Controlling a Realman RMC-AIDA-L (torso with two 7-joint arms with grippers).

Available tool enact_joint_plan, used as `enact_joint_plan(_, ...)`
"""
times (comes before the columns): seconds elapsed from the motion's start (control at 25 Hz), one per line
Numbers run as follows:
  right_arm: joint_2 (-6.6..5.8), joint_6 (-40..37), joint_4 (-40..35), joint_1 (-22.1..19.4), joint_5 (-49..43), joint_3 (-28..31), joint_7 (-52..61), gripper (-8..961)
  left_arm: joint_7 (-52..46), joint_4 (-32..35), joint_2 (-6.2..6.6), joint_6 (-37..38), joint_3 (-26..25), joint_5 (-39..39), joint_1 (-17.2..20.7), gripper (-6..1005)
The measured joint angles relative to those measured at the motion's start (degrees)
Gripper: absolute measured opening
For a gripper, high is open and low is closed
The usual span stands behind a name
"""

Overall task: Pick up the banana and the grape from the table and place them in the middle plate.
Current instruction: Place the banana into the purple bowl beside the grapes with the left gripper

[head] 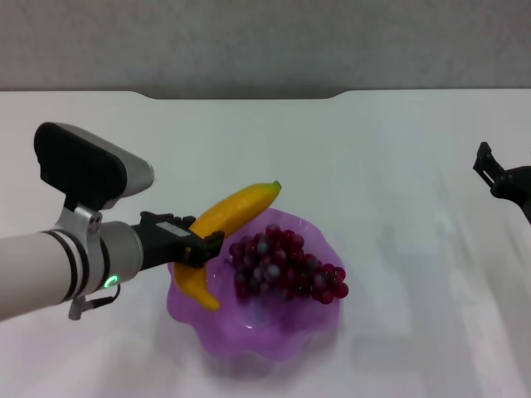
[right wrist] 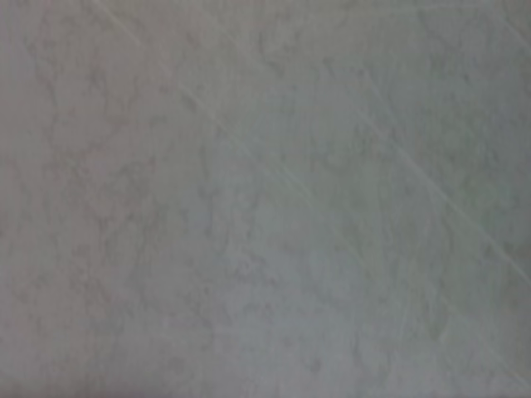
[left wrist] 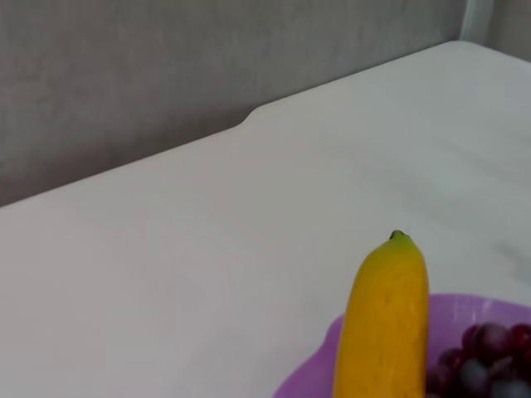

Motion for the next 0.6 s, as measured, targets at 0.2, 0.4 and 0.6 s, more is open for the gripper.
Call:
enact_joint_plan(0.2, 0.00, 0.0, -0.1, 0.0, 0.0, 0.0, 0.0, 882, 0.0, -2.9, -0.07, 1.2, 0.8, 0.1, -1.1, 491)
enact_joint_plan(0.4, 0.00, 0.0, 0.0, 0.0, 0.0, 0.0, 0.0, 882, 0.0, -3.4, -0.01, 0.7, 2.1, 0.2, -1.3, 512)
enact_joint_plan(0.6, 0.00, 0.0, 0.0, 0.0, 0.0, 0.0, 0.0, 882, -0.4, -3.5, 0.02, 0.5, 2.5, 0.2, -1.4, 537)
